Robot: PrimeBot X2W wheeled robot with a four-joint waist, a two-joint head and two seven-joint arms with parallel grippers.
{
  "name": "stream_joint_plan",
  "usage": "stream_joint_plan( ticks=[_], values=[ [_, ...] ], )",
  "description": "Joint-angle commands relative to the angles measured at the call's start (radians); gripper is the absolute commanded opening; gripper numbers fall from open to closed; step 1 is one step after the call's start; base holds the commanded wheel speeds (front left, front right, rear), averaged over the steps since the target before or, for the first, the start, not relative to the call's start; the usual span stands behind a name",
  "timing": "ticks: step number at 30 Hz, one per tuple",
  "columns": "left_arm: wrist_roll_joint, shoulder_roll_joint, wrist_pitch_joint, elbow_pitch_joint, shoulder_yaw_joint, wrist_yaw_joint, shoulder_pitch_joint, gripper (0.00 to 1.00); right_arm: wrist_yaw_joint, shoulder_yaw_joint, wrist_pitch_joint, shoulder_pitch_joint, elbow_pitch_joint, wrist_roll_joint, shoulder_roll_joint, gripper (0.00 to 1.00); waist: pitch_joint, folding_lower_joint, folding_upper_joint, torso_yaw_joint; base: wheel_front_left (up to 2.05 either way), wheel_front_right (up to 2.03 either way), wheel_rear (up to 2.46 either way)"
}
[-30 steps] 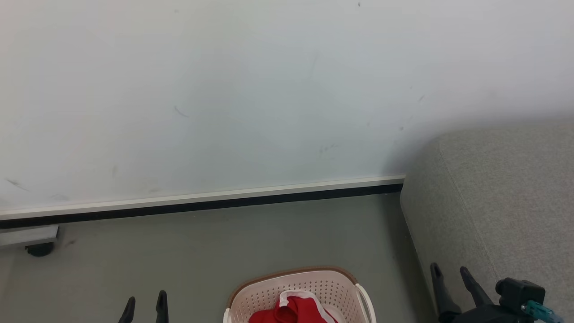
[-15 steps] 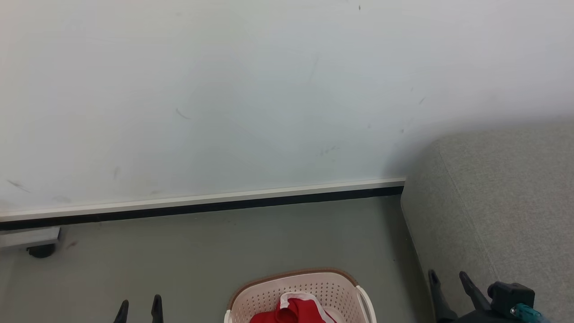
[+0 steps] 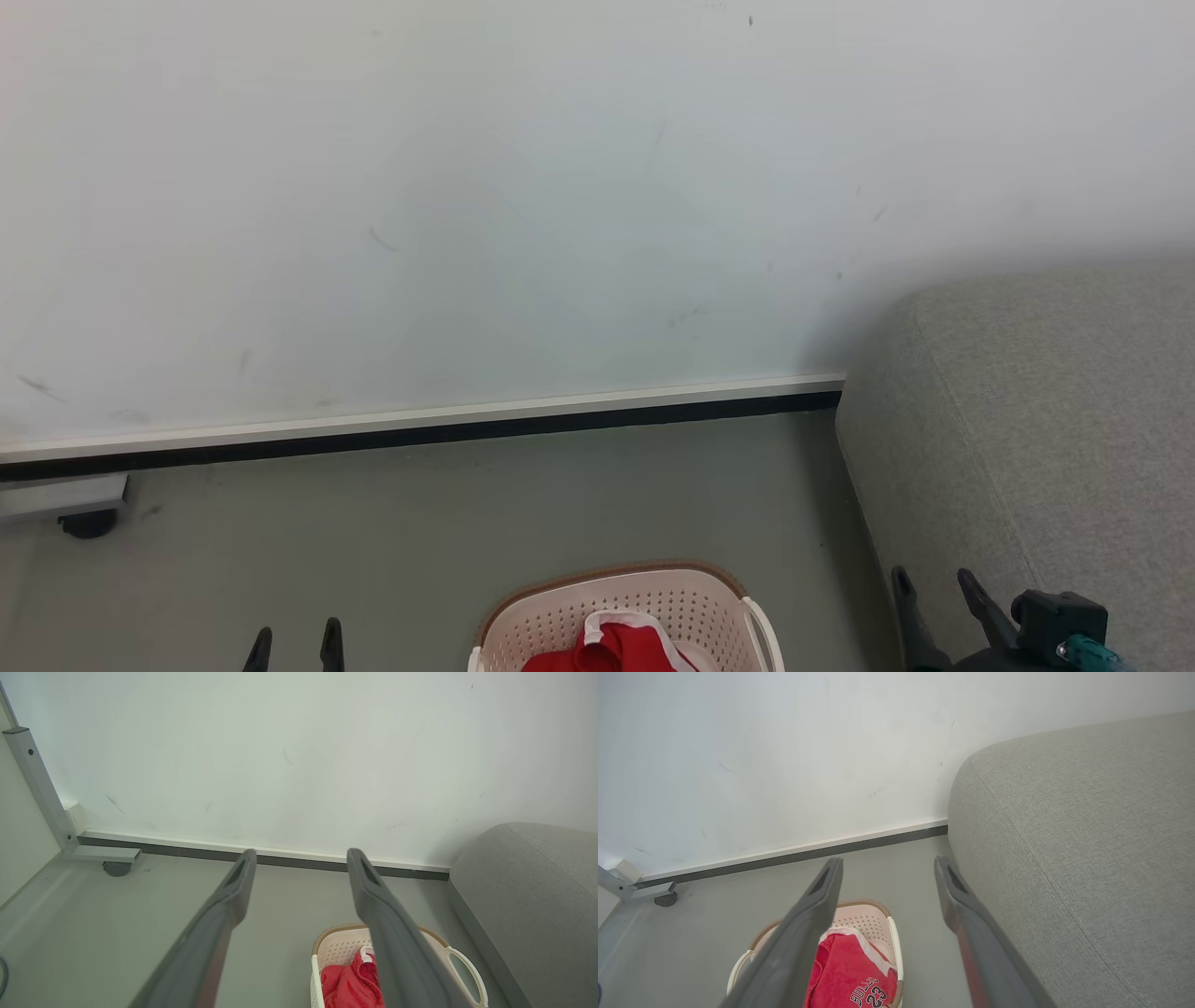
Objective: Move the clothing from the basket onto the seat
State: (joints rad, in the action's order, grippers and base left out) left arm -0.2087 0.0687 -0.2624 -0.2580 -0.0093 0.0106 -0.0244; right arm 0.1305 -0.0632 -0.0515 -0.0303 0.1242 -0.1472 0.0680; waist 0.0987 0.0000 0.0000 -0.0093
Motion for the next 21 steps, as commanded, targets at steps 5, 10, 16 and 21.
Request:
stream_joint_plan(
  ticks=[5, 10, 16, 21],
  values=[
    [-0.008, 0.005, -0.005, -0.011, -0.003, 0.005, 0.008, 1.0, 0.0, 0.0, 0.008, -0.009, 0.003, 0.004, -0.005, 1.0, 0.0, 0.0, 0.0, -0.002, 0.0, 0.0, 0.0],
    [-0.015, 0.005, -0.003, -0.014, -0.007, 0.009, 0.007, 1.0, 0.0, 0.001, 0.009, -0.008, 0.003, 0.007, -0.007, 1.0, -0.001, 0.0, 0.0, -0.003, 0.0, 0.0, 0.0],
    [-0.02, 0.007, 0.001, -0.016, -0.015, 0.013, 0.008, 1.0, 0.0, 0.002, 0.004, -0.006, -0.002, 0.027, -0.003, 1.0, -0.009, 0.0, 0.0, -0.007, 0.0, 0.0, 0.0],
    [-0.028, 0.002, 0.001, -0.026, -0.029, 0.015, 0.008, 1.0, 0.0, 0.0, -0.001, 0.0, -0.016, 0.044, -0.002, 1.0, -0.023, 0.0, 0.0, -0.019, 0.0, 0.0, 0.0]
  ],
)
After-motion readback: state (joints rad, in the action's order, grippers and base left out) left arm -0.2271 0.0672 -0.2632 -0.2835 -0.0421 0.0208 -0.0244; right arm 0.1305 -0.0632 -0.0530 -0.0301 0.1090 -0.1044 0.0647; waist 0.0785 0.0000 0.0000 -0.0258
